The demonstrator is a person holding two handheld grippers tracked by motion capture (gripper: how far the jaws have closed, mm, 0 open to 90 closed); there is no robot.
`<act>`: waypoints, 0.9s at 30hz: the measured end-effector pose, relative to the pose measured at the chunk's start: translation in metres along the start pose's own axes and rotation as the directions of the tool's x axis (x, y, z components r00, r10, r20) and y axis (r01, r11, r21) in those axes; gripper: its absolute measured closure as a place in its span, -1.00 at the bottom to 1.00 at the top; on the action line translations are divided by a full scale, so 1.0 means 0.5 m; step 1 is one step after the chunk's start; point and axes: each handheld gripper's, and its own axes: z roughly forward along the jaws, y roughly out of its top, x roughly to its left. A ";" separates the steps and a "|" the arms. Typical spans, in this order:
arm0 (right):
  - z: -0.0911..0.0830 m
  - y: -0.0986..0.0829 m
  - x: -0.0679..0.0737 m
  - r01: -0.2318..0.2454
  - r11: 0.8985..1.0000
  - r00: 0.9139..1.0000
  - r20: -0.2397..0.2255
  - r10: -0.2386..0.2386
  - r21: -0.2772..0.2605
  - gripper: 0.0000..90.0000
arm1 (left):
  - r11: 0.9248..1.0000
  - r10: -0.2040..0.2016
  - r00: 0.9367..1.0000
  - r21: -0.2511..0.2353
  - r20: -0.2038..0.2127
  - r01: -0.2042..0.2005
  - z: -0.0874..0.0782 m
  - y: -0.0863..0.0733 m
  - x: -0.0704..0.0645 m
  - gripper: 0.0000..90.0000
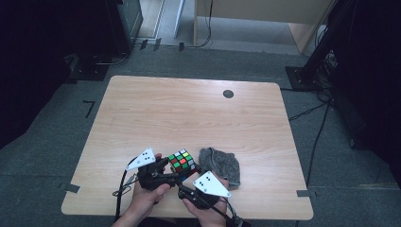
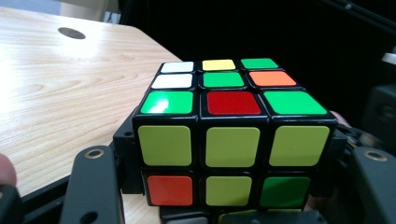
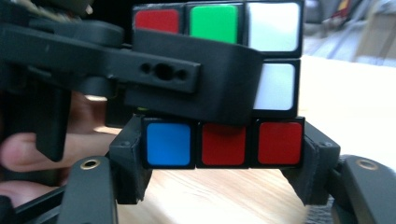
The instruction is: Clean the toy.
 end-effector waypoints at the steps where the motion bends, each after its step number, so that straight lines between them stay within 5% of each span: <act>1: 0.000 0.000 0.004 0.013 1.000 1.000 0.021 -0.013 0.008 -0.25 | 1.000 -0.005 1.000 0.000 -0.002 0.005 0.001 -0.001 0.000 -0.26; 7: -0.002 0.000 0.000 0.028 0.999 0.999 0.028 -0.029 0.022 -0.24 | 1.000 0.002 1.000 0.019 0.027 -0.003 0.003 0.002 0.005 -0.29; 17: -0.007 0.007 -0.033 -0.010 0.998 1.000 -0.016 0.010 0.055 -0.24 | 0.991 0.079 0.997 -0.113 0.024 -0.076 -0.050 0.029 0.028 -0.48; 20: -0.008 0.007 -0.053 -0.035 0.997 0.999 -0.021 0.037 0.072 -0.24 | 0.986 0.087 0.996 -0.141 0.000 -0.086 -0.066 0.037 0.038 -0.48; 27: -0.019 0.016 -0.101 -0.098 0.990 0.995 -0.024 0.101 0.097 -0.25 | 0.984 0.124 0.990 -0.119 -0.069 -0.131 -0.086 0.035 0.068 -0.50</act>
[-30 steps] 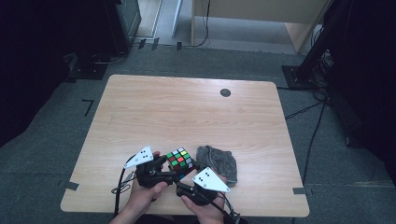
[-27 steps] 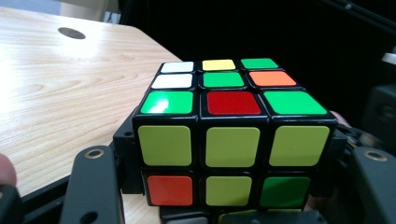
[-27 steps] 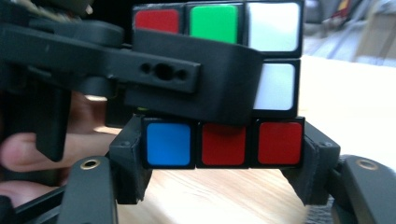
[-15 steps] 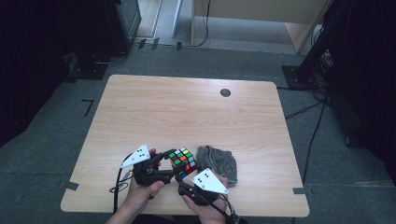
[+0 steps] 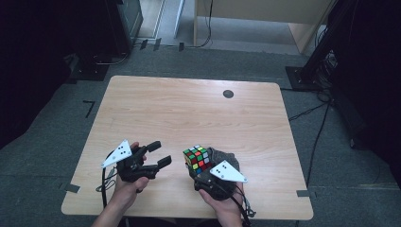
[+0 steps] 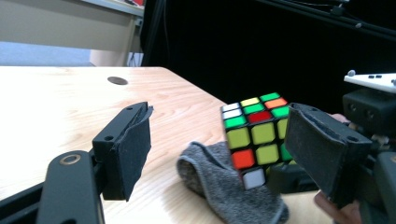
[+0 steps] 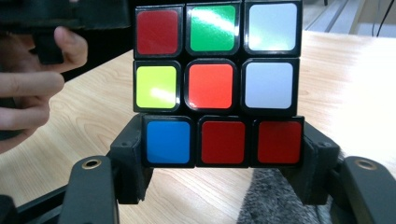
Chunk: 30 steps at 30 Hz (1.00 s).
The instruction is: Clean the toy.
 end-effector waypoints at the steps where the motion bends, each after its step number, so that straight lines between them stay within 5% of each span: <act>1: -0.002 0.002 -0.004 -0.012 1.000 1.000 -0.006 0.012 0.000 -0.25 | 1.000 0.028 1.000 0.015 -0.007 -0.027 0.001 -0.003 0.000 -0.51; 5: -0.013 0.014 -0.016 -0.056 0.998 0.997 -0.045 0.055 -0.013 -0.25 | 0.985 0.145 0.989 0.086 0.024 -0.146 0.012 -0.019 -0.010 -0.57; 8: -0.018 0.022 -0.024 -0.095 0.995 0.991 -0.092 0.094 -0.003 -0.25 | 0.961 0.233 0.972 0.143 0.028 -0.235 0.026 -0.033 -0.026 -0.61; 11: -0.021 0.027 -0.025 -0.109 0.994 0.985 -0.131 0.109 0.011 -0.25 | 0.908 0.369 0.929 0.213 0.004 -0.361 0.041 -0.049 -0.046 -0.63; 14: -0.022 0.034 -0.022 -0.132 0.990 0.973 -0.183 0.138 0.045 -0.25 | 0.866 0.451 0.892 0.246 -0.011 -0.435 0.051 -0.063 -0.061 -0.63; 19: -0.016 0.040 -0.010 -0.144 0.983 0.955 -0.245 0.168 0.111 -0.25 | 0.825 0.522 0.853 0.260 -0.009 -0.502 0.056 -0.069 -0.075 -0.61; 21: -0.012 0.039 -0.006 -0.144 0.981 0.952 -0.252 0.174 0.133 -0.25 | 0.817 0.539 0.842 0.252 -0.015 -0.519 0.056 -0.070 -0.080 -0.61; 24: -0.005 0.037 -0.001 -0.151 0.973 0.946 -0.260 0.193 0.174 -0.25 | 0.794 0.577 0.817 0.247 -0.019 -0.555 0.057 -0.071 -0.089 -0.61; 30: 0.006 0.038 0.011 -0.153 0.955 0.929 -0.294 0.227 0.255 -0.25 | 0.728 0.662 0.749 0.254 -0.020 -0.637 0.068 -0.085 -0.115 -0.60</act>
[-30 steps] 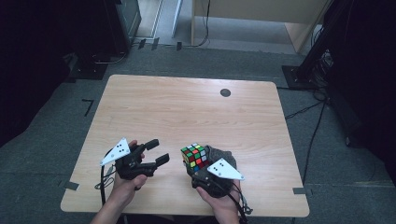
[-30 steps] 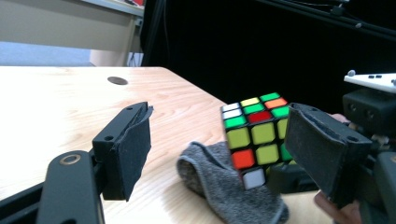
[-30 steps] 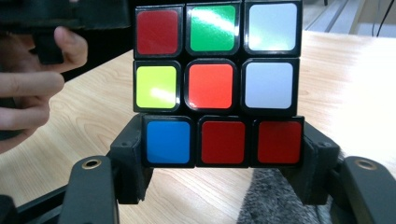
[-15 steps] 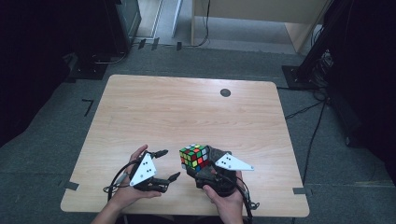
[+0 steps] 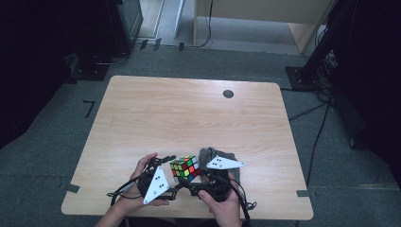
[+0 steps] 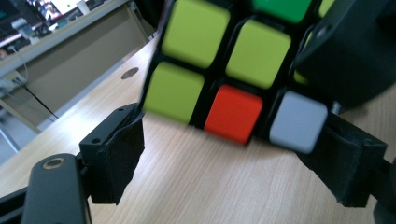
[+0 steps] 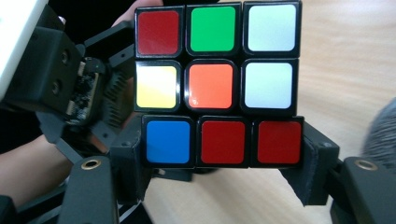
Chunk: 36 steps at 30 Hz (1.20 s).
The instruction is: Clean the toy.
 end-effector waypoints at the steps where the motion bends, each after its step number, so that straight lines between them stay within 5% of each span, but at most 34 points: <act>1: 0.003 0.000 0.001 -0.006 1.000 1.000 -0.008 0.006 0.010 -0.25 | 1.000 0.015 1.000 -0.002 -0.005 -0.015 0.001 0.001 -0.005 -0.56; 4: 0.007 0.000 -0.002 -0.040 0.999 0.999 -0.028 0.041 0.034 -0.26 | 1.000 0.018 1.000 -0.018 -0.022 -0.018 -0.003 0.000 -0.006 -0.31; 9: 0.000 0.001 -0.023 -0.112 0.994 0.989 -0.098 0.114 0.018 -0.50 | 1.000 0.029 0.999 0.008 -0.030 -0.029 0.003 -0.004 -0.012 -0.28; 13: -0.025 0.007 -0.032 -0.097 0.994 0.992 -0.091 0.092 -0.047 -0.63 | 0.999 -0.031 0.999 0.014 -0.032 0.032 0.001 -0.010 0.005 -0.27; 17: -0.062 0.013 -0.046 -0.075 0.988 0.996 -0.057 0.068 -0.138 -0.63 | 0.994 -0.108 0.993 0.018 -0.044 0.109 -0.008 -0.022 0.031 -0.27; 21: -0.071 0.007 -0.067 -0.018 0.991 0.996 0.081 0.029 -0.136 -0.63 | 0.985 -0.169 0.985 0.019 -0.045 0.170 -0.015 -0.033 0.051 -0.27; 23: -0.063 -0.002 -0.081 -0.007 0.994 0.987 0.160 0.024 -0.109 -0.62 | 0.983 -0.184 0.982 0.016 -0.041 0.185 -0.016 -0.034 0.054 -0.27; 26: -0.039 -0.020 -0.100 0.018 0.999 0.960 0.280 -0.005 -0.043 -0.48 | 0.982 -0.189 0.981 0.020 -0.035 0.190 -0.014 -0.032 0.052 -0.27; 29: -0.015 -0.041 -0.121 0.014 1.000 0.913 0.408 -0.023 0.026 -0.22 | 0.981 -0.193 0.981 0.024 -0.026 0.193 -0.011 -0.033 0.049 -0.27; 32: 0.002 -0.057 -0.143 -0.011 0.997 0.902 0.432 -0.026 0.082 -0.20 | 0.981 -0.193 0.981 0.030 -0.021 0.194 -0.009 -0.034 0.047 -0.27; 34: 0.011 -0.065 -0.154 -0.003 0.992 0.883 0.466 -0.056 0.124 -0.17 | 0.980 -0.194 0.981 0.030 -0.019 0.195 -0.010 -0.034 0.047 -0.27; 36: 0.011 -0.068 -0.156 0.009 0.993 0.877 0.476 -0.066 0.121 -0.04 | 0.980 -0.198 0.980 0.024 -0.011 0.198 -0.011 -0.034 0.048 -0.27</act>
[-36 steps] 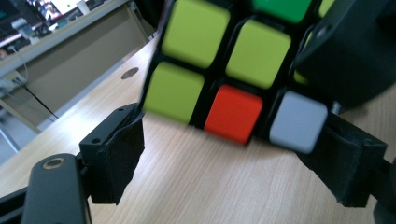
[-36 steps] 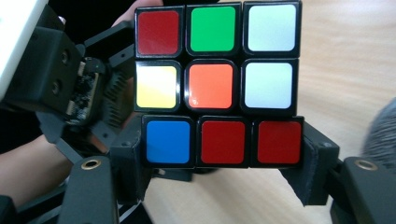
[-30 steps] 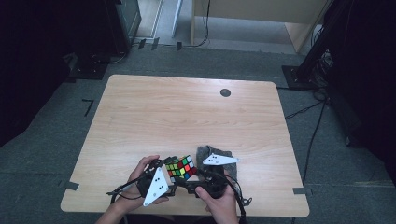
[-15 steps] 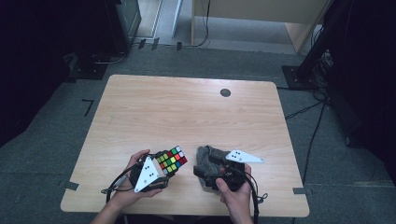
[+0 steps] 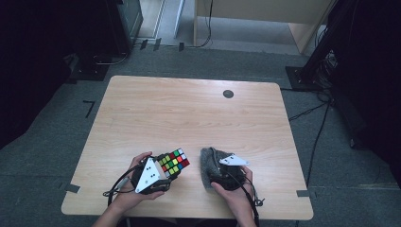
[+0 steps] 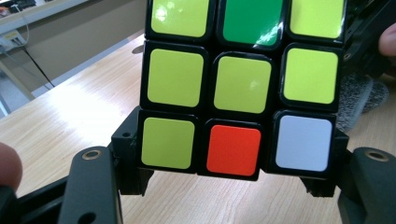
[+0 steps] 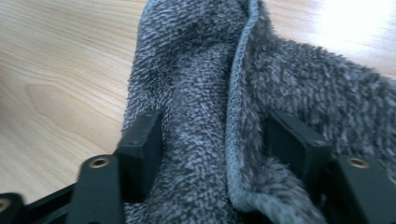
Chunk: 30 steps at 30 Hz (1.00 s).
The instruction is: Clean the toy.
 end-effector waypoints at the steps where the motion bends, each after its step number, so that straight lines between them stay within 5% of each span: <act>1: -0.001 -0.001 0.000 0.007 1.000 1.000 0.013 -0.007 0.001 0.05 | 1.000 -0.005 1.000 -0.004 0.008 0.005 -0.001 0.000 0.001 -0.27; 5: -0.006 -0.005 -0.005 0.045 0.999 0.998 0.046 -0.045 0.005 0.61 | 1.000 -0.010 1.000 -0.009 0.025 0.010 -0.003 0.002 0.000 -0.27; 7: -0.014 -0.002 -0.009 0.010 1.000 1.000 0.005 -0.010 -0.005 0.70 | 1.000 -0.011 0.999 -0.011 0.033 0.011 -0.003 0.002 -0.001 -0.27; 9: -0.026 -0.002 -0.009 -0.030 0.998 0.994 -0.111 0.023 -0.061 0.72 | 1.000 -0.013 0.999 -0.014 0.047 0.014 -0.003 0.003 -0.002 -0.27; 13: -0.048 0.010 0.009 -0.084 0.981 0.951 -0.307 0.026 -0.177 0.72 | 0.998 -0.045 0.992 -0.033 0.115 0.049 -0.002 0.005 -0.004 -0.27; 17: -0.060 0.015 0.032 -0.058 0.964 0.876 -0.476 -0.075 -0.259 0.74 | 1.000 -0.022 0.986 -0.012 0.164 0.024 0.007 0.006 -0.020 -0.27; 20: -0.065 0.014 0.040 -0.038 0.960 0.861 -0.496 -0.110 -0.278 0.76 | 1.000 -0.005 0.985 0.017 0.172 0.002 0.010 0.004 -0.024 -0.27; 23: -0.067 0.015 0.038 -0.064 0.955 0.834 -0.541 -0.108 -0.290 0.77 | 0.999 -0.002 0.985 0.034 0.170 -0.004 0.013 0.004 -0.027 -0.26; 28: -0.063 0.015 0.039 -0.038 0.965 0.848 -0.520 -0.105 -0.258 0.76 | 0.999 -0.005 0.986 0.037 0.168 -0.001 0.016 0.005 -0.027 -0.26; 30: -0.066 0.016 0.041 -0.013 0.966 0.867 -0.484 -0.118 -0.258 0.75 | 0.999 -0.014 0.986 0.032 0.166 0.009 0.015 0.006 -0.025 -0.26</act>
